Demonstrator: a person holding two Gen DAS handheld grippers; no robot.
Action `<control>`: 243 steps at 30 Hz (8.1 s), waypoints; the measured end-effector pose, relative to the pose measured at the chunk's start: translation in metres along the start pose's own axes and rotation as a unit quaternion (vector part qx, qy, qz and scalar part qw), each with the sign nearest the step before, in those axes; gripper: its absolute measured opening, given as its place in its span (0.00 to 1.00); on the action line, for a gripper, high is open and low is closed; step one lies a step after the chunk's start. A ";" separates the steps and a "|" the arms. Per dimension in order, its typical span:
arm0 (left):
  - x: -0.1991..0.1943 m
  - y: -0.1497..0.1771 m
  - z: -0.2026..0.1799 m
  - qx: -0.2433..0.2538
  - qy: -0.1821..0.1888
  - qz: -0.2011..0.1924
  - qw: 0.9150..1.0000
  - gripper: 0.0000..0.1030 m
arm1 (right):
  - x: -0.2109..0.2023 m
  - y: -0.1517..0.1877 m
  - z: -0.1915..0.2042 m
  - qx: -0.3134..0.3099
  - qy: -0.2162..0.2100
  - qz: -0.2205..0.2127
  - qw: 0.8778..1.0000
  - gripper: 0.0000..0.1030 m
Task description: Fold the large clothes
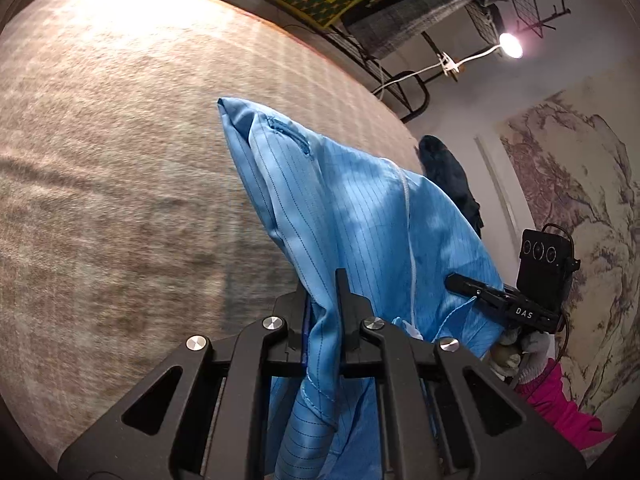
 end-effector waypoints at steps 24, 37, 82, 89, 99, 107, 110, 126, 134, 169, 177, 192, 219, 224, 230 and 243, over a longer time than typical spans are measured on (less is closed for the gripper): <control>0.151 -0.040 -0.184 0.092 0.101 0.040 0.990 0.06 | -0.171 -0.005 -0.135 0.002 0.111 -0.061 0.992 0.03; 0.259 -0.100 -0.308 0.154 0.154 0.035 0.975 0.06 | -0.279 -0.055 -0.244 -0.004 0.222 -0.106 0.969 0.03; 0.261 -0.141 -0.375 0.211 0.022 -0.029 0.977 0.37 | -0.359 -0.115 -0.323 0.055 0.350 -0.199 0.914 0.62; 0.185 -0.113 -0.395 0.242 0.018 -0.042 0.969 0.40 | -0.399 -0.098 -0.246 0.034 0.348 -0.229 0.909 0.63; 0.044 -0.051 -0.432 0.291 0.047 -0.083 0.952 0.41 | -0.463 -0.044 -0.117 0.007 0.341 -0.272 0.900 0.66; -0.058 0.013 -0.445 0.333 0.055 -0.100 0.936 0.65 | -0.487 0.021 -0.038 0.034 0.366 -0.279 0.887 0.78; -0.081 0.036 -0.436 0.339 0.042 -0.105 0.934 0.75 | -0.487 0.046 -0.008 0.036 0.371 -0.285 0.883 0.83; -0.117 0.106 -0.369 0.334 -0.026 -0.130 0.933 0.96 | -0.451 0.111 0.053 0.074 0.400 -0.334 0.850 1.00; -0.102 0.112 -0.344 0.342 -0.074 -0.157 0.924 1.00 | -0.416 0.107 0.035 0.086 0.400 -0.335 0.849 1.00; -0.016 0.106 -0.266 0.320 -0.137 -0.115 0.930 1.00 | -0.301 0.111 -0.022 0.104 0.438 -0.323 0.833 1.00; -0.016 0.107 -0.266 0.319 -0.133 -0.118 0.931 1.00 | -0.300 0.109 -0.021 0.101 0.439 -0.325 0.832 1.00; -0.017 0.109 -0.271 0.321 -0.130 -0.116 0.931 1.00 | -0.300 0.109 -0.021 0.102 0.438 -0.325 0.832 1.00; -0.018 0.112 -0.279 0.324 -0.126 -0.114 0.930 1.00 | -0.298 0.110 -0.021 0.101 0.437 -0.321 0.834 1.00; -0.018 0.113 -0.278 0.323 -0.127 -0.115 0.931 1.00 | -0.295 0.111 -0.022 0.100 0.437 -0.319 0.835 1.00; -0.018 0.113 -0.279 0.324 -0.127 -0.114 0.931 1.00 | -0.295 0.110 -0.023 0.101 0.435 -0.318 0.836 1.00; -0.015 0.117 -0.288 0.325 -0.121 -0.115 0.931 1.00 | -0.294 0.111 -0.022 0.101 0.434 -0.317 0.837 1.00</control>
Point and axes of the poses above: each gripper's, at about its wrist camera, not at the fingertips, and x roughly the way its jaws point, z to its left, y to its underside, the point moved 1 cm from there along x, roughly the way its jaws point
